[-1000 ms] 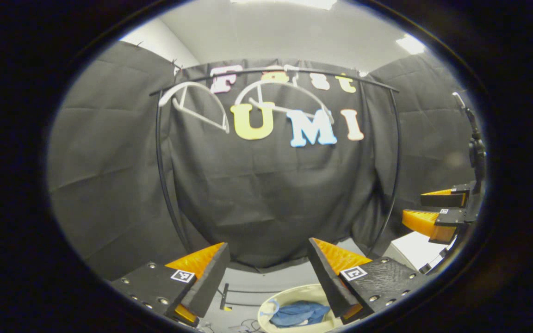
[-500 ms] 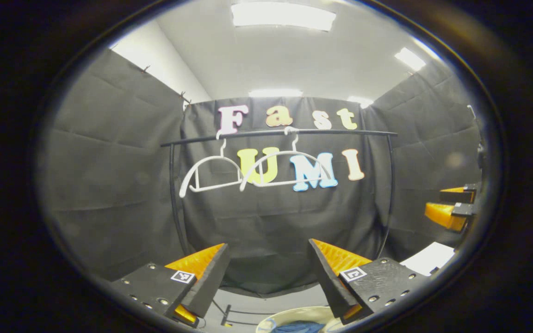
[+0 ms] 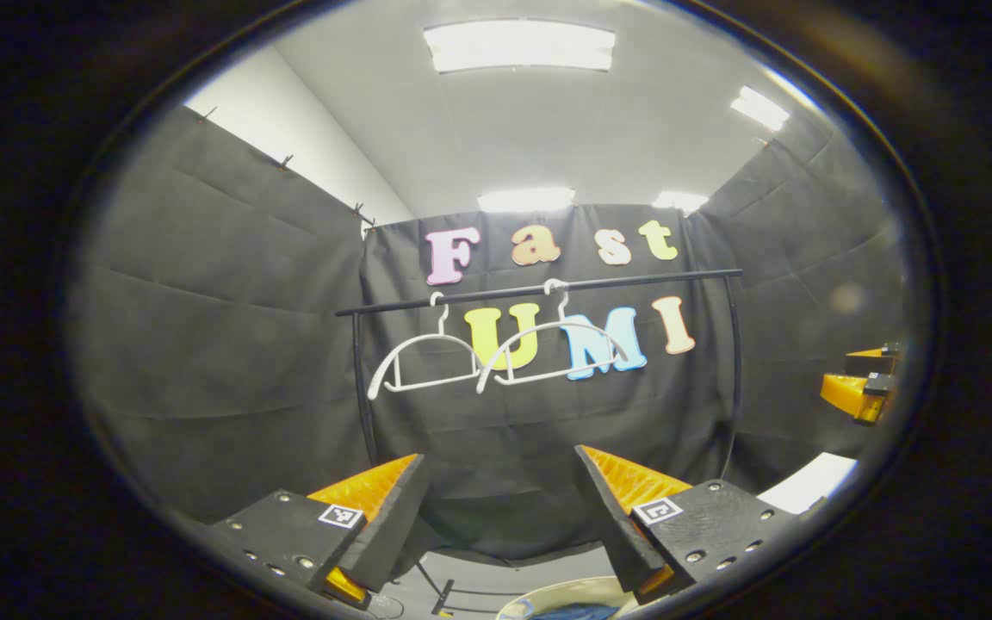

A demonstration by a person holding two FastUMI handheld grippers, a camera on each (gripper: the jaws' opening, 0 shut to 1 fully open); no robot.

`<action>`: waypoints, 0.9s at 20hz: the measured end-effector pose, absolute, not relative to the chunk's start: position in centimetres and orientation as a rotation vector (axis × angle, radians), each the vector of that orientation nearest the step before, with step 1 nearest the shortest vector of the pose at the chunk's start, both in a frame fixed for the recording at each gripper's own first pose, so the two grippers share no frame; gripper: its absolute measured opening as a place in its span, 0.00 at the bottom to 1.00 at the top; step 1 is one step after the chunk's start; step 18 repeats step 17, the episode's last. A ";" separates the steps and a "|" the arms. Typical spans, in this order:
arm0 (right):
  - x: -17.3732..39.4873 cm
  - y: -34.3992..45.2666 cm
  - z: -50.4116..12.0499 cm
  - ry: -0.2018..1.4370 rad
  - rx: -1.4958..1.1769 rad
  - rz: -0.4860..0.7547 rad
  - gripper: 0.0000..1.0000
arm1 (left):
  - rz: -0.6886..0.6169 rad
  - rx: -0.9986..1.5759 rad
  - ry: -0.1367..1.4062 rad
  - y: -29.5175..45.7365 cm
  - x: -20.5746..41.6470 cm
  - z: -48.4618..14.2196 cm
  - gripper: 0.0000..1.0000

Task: Grasp the clothes on the hanger with both hands and then place them into the laundry hamper below.

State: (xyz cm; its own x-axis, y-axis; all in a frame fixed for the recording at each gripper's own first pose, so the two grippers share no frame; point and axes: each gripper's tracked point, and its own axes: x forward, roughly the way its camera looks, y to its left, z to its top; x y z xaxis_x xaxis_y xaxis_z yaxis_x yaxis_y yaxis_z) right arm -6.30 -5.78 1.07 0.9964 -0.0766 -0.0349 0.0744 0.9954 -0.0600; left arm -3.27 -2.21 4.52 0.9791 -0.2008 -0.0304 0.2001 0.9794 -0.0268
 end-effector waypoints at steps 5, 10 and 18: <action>-6.4 -6.1 0.9 0.045 -0.060 -0.084 0.96 | -0.194 -0.024 0.050 -2.0 -3.6 4.0 0.99; -6.2 -6.3 1.0 0.045 -0.063 -0.091 0.96 | -0.193 -0.015 0.042 -2.0 -3.5 4.5 0.99; -5.8 -5.6 1.3 0.045 -0.065 -0.079 0.96 | -0.192 -0.009 0.022 -1.9 -3.9 5.0 0.99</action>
